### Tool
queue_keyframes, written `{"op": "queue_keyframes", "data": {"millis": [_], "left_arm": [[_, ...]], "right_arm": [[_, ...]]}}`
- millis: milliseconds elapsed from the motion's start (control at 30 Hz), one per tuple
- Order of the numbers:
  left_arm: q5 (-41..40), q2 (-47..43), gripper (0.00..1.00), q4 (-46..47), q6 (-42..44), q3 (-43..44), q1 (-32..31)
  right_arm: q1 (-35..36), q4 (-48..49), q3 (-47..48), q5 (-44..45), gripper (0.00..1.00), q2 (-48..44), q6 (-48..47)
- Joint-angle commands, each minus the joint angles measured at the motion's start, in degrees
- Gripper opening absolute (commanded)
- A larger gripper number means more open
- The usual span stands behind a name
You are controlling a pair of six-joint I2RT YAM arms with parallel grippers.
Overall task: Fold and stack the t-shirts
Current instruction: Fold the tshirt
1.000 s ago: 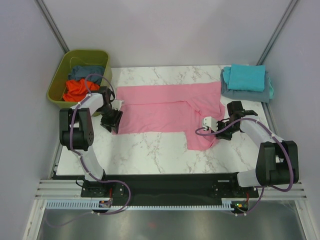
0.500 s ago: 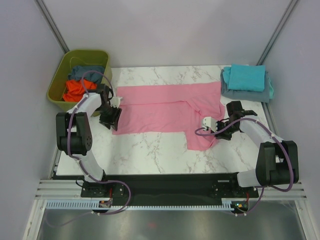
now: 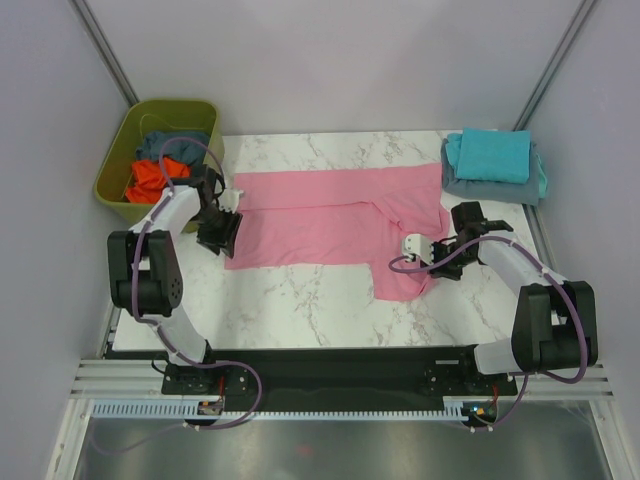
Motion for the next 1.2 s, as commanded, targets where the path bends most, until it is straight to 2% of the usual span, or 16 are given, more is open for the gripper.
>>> {"op": "queue_keyframes", "data": {"millis": [0, 967, 1000, 1033, 1167], "left_arm": [[0.1, -2.9, 0.51, -0.5, 0.3, 0.6, 0.3], [0.1, -8.0, 0.51, -0.5, 0.3, -0.5, 0.3], [8.9, -8.1, 0.50, -0.5, 0.3, -0.7, 0.3], [9.0, -8.3, 0.02, 0.7, -0.7, -0.8, 0.3], [9.0, -8.7, 0.02, 0.7, -0.6, -0.6, 0.3]], "right_arm": [[0.5, 0.4, 1.4, -0.7, 0.00, -0.3, 0.2], [2.7, 1.3, -0.5, -1.1, 0.00, -3.0, 1.0], [2.7, 1.4, -0.5, -1.2, 0.00, -2.9, 1.0], [2.8, 1.5, -0.5, -1.2, 0.00, -2.9, 1.0], [3.3, 1.9, -0.4, -1.3, 0.00, -2.9, 1.5]]}}
